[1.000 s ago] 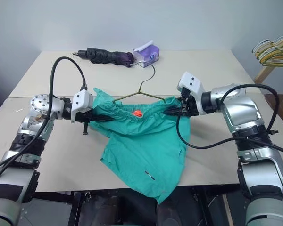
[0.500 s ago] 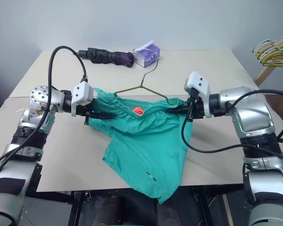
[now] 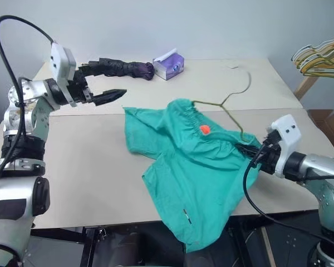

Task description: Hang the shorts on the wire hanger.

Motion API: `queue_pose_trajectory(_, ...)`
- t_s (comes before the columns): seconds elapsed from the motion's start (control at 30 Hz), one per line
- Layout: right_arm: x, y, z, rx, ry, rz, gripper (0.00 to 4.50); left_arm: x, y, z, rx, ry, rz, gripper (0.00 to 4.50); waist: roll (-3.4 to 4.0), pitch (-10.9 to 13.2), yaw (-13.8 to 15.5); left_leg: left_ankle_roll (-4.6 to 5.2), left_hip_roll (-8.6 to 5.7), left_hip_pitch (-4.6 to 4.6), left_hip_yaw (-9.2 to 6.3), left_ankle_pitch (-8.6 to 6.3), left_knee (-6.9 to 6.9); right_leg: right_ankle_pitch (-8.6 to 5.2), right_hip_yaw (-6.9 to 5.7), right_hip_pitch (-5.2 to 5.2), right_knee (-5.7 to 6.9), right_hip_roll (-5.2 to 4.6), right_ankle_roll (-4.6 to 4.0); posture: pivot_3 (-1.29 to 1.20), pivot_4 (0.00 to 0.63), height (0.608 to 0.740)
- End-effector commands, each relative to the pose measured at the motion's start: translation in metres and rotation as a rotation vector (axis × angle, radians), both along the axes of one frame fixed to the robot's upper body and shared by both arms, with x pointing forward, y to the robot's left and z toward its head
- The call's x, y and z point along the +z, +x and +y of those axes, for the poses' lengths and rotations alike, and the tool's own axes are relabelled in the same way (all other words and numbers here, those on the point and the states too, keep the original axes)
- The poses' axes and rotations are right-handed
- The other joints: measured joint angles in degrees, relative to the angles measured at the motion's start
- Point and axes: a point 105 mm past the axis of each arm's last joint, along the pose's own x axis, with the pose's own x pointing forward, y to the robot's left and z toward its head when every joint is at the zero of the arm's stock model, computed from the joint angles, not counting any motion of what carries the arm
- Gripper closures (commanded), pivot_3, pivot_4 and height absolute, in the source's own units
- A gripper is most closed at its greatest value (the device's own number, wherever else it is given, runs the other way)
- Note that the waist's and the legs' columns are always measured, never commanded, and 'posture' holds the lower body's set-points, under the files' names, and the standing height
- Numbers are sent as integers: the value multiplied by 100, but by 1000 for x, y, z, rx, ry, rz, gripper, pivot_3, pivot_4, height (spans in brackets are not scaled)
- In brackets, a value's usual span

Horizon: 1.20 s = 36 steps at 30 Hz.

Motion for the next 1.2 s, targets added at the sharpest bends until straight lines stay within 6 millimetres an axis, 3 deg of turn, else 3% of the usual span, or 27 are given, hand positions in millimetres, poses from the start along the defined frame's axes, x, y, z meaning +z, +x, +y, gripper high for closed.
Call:
queue_pose_trajectory(0.03, 11, -13, -22, -236, -21, -57, 4500, 23, -21, -20, -73, -171, 39, 37, 4, -6, -10, 0, 0, 2, 0, 0, 2, 0, 1, 1, 1, 0, 0, -154, 82, 740)
queue_pose_trajectory(0.2, 7, -29, -52, -542, -9, -43, 4500, 30, -45, -42, -134, -275, 84, 37, 16, -23, -112, 0, -1, 2, -2, 0, 3, 3, 3, 1, 3, 0, -1, -175, 81, 740)
queue_pose_trajectory(0.33, 14, -23, -80, -766, 31, -31, 4500, 31, -57, -48, -166, -271, 84, 37, 44, -60, -268, 0, -6, 6, 2, 0, 2, 3, 13, 2, 0, 0, -1, -178, 78, 740)
queue_pose_trajectory(0.6, 53, -6, -128, -1153, 83, -65, 4500, 32, -61, -45, -198, -248, 66, 37, 90, -101, -427, 5, -14, 13, 1, 2, -9, 2, 23, 3, -4, 1, 0, -149, 76, 740)
queue_pose_trajectory(0.8, 78, 13, -131, -1141, 47, -124, 4500, 48, -71, -46, -269, -276, 45, 37, 91, -102, -436, 6, -20, 9, 3, 2, -8, 7, 28, 3, -6, -4, -7, -122, 70, 740)
queue_pose_trajectory(0.93, 82, 21, -130, -1133, 49, -119, 4500, 48, -72, -59, -365, -142, 64, 37, 92, -103, -435, 13, -20, 11, 1, 6, -10, 2, 27, 2, -4, -2, 3, -87, 68, 740)
queue_pose_trajectory(1.2, 97, 13, -144, -1213, 60, -162, 4500, 58, -63, -76, -497, -75, 74, 37, 108, -112, -406, 14, -24, 6, 2, 6, -13, -6, 27, -2, -9, -5, 15, -120, 51, 740)
